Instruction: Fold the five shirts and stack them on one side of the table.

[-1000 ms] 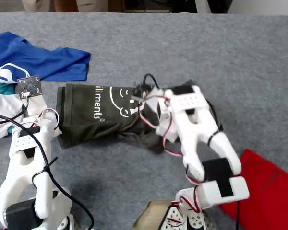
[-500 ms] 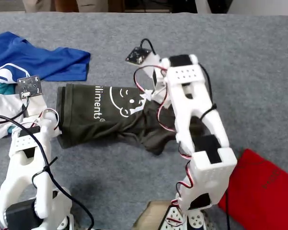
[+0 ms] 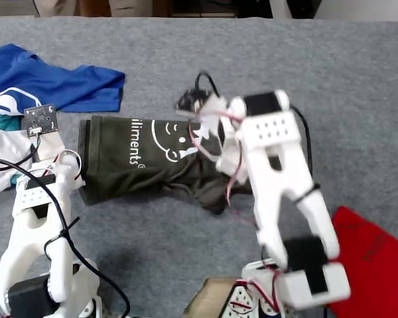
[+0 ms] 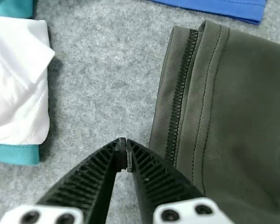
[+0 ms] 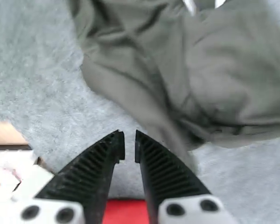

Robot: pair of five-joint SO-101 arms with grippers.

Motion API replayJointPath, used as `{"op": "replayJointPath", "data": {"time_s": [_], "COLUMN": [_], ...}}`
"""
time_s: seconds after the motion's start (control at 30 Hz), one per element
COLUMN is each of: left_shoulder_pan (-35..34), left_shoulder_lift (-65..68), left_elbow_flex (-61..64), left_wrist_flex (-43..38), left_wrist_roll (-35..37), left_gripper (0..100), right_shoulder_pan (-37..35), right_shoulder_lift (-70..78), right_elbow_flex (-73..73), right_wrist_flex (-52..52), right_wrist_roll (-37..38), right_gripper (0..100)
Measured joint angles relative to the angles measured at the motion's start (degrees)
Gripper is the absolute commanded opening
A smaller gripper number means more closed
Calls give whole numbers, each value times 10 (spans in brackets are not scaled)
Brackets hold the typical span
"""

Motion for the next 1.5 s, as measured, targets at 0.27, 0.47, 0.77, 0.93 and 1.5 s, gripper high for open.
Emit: {"op": "replayJointPath", "data": {"time_s": [0.27,0.47,0.77,0.93,1.5], "left_shoulder_pan": [2,15,15,15,15], "left_shoulder_lift": [0,0,0,0,0], "left_elbow_flex": [0,0,0,0,0], "left_wrist_flex": [0,0,0,0,0], "left_wrist_roll": [0,0,0,0,0], "left_gripper": [19,19,19,19,19], "right_shoulder_pan": [-6,-7,-6,-6,-2], "right_shoulder_lift": [-54,3,139,179,266], "right_elbow_flex": [191,194,177,142,50], "right_wrist_flex": [-78,-163,-247,-247,-239], "right_wrist_roll": [-47,-89,-91,-92,-91], "right_gripper": [150,170,168,168,19]}}
